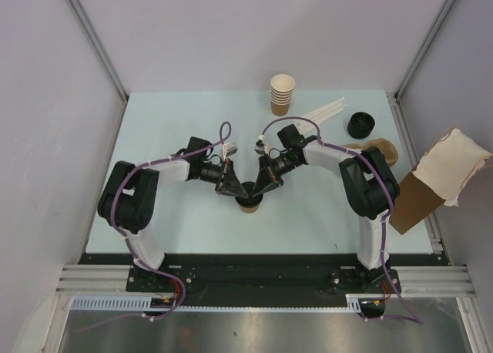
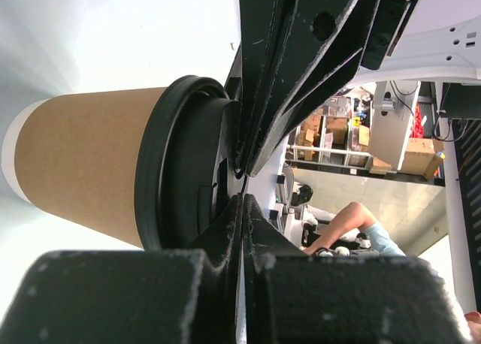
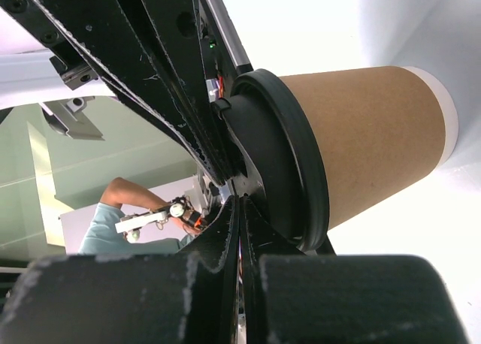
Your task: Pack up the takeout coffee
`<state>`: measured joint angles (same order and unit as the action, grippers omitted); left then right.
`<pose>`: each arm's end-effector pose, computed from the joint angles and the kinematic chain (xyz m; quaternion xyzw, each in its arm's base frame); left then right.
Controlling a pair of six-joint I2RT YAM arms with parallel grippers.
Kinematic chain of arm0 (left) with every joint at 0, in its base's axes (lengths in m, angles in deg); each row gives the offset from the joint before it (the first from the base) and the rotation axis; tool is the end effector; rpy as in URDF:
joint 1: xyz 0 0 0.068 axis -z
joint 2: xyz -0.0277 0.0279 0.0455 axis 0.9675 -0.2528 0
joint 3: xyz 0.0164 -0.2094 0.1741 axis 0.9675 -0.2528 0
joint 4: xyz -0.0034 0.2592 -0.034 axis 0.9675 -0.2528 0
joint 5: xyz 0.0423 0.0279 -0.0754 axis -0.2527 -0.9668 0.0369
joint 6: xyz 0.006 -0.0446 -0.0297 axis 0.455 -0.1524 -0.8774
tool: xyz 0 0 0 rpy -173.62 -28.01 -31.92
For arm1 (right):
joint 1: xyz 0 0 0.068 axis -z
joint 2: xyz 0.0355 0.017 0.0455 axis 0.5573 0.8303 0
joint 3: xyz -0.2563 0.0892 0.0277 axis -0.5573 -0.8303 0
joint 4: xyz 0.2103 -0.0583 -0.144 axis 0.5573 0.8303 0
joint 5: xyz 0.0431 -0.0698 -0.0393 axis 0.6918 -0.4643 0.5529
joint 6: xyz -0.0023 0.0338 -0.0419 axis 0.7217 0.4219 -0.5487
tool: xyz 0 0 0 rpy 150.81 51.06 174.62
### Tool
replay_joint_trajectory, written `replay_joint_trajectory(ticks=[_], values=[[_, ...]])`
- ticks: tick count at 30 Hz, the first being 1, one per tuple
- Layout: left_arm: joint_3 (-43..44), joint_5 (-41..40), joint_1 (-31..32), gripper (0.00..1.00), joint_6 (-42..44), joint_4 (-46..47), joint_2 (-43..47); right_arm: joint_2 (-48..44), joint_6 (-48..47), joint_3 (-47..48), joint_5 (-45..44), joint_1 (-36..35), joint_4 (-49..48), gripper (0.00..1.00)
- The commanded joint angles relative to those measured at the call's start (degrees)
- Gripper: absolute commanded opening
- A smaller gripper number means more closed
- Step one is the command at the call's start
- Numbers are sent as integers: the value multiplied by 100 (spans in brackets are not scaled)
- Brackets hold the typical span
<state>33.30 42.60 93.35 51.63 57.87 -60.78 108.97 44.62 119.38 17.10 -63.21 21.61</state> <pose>0.2953 -0.1314 0.1510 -0.1135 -0.7931 0.5983 0.0072 0.3284 0.2219 0.1667 0.1896 -0.8080 -0.5544 0.0629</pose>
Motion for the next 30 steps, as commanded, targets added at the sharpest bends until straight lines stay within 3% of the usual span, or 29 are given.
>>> replay_joint_trajectory(ticks=[1, 8, 14, 20, 30], values=[[-410, -2304, -77, 2, 616, -274, -554, 453, -436, -204, -1634, 113, 67, 0], [-331, -1936, -68, 4, 633, -239, -27, 260, -453, -196, -1468, 87, -12, 0], [-401, -1434, -51, 9, 414, 121, 930, -21, -260, -196, -1064, -1, -266, 1], [-498, -1196, 291, 9, 361, 201, 1572, -48, -128, -196, -1045, -10, -346, 1], [-437, -1626, 775, 8, 97, 596, 1346, 49, -93, -196, -1027, 34, -355, 1]])
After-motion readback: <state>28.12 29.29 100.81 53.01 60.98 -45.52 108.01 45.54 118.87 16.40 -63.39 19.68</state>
